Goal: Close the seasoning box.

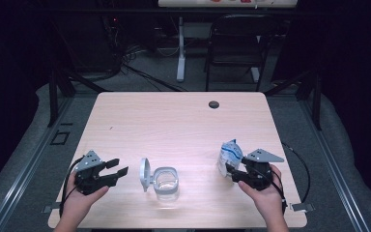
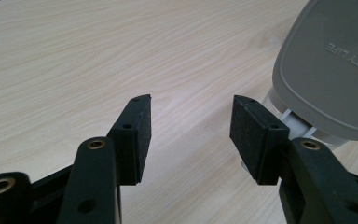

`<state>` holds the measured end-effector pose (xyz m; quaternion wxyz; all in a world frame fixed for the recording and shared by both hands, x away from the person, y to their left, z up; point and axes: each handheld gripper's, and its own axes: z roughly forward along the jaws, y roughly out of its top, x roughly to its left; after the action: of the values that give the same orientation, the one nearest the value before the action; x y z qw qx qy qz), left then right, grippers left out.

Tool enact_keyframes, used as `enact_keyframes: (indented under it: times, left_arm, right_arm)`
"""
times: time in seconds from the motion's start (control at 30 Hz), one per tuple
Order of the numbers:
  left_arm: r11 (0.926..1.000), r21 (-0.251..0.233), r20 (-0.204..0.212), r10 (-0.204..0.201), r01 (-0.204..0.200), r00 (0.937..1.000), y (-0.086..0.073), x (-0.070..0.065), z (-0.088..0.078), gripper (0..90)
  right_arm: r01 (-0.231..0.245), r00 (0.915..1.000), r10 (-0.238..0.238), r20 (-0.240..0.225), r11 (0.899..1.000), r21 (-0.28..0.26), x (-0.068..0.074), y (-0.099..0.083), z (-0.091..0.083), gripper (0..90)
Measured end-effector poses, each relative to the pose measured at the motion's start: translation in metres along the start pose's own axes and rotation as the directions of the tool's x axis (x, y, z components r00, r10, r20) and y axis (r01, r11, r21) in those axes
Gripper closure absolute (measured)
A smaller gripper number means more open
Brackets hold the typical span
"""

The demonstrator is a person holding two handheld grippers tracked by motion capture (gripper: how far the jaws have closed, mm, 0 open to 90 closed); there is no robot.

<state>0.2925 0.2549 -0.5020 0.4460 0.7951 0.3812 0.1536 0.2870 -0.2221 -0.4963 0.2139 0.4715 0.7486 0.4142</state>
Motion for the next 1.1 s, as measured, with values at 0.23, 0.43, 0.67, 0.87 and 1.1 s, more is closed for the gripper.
enact_keyframes:
  times: [0.23,0.43,0.67,0.87,1.1]
  left_arm:
    - [1.0,-0.001,-0.003,-0.001,0.001,1.0,0.0,0.0,0.0,49.1]
    - [1.0,-0.002,-0.002,-0.002,0.002,1.0,0.0,0.0,0.001,49.2]
    - [1.0,-0.004,-0.002,-0.002,0.002,1.0,0.0,0.0,0.0,49.2]
    - [1.0,0.002,-0.005,-0.003,0.003,1.0,-0.001,0.001,0.0,49.2]
    - [1.0,0.001,-0.005,-0.004,0.004,1.0,-0.001,0.001,0.0,49.2]
  right_arm:
    - [0.01,0.9997,-0.01,0.023,1.0,-0.003,-0.001,-0.009,0.012,40.1]
    - [0.009,0.9995,-0.009,0.03,1.0,-0.004,-0.003,-0.015,0.019,39.7]
    - [0.007,0.9992,-0.008,0.04,1.0,0.015,-0.004,-0.022,0.027,38.7]
    - [0.009,0.9986,-0.011,0.052,1.0,0.026,-0.002,-0.027,0.034,36.8]
    - [0.012,0.9977,-0.013,0.066,1.0,0.024,0.0,-0.032,0.041,36.3]
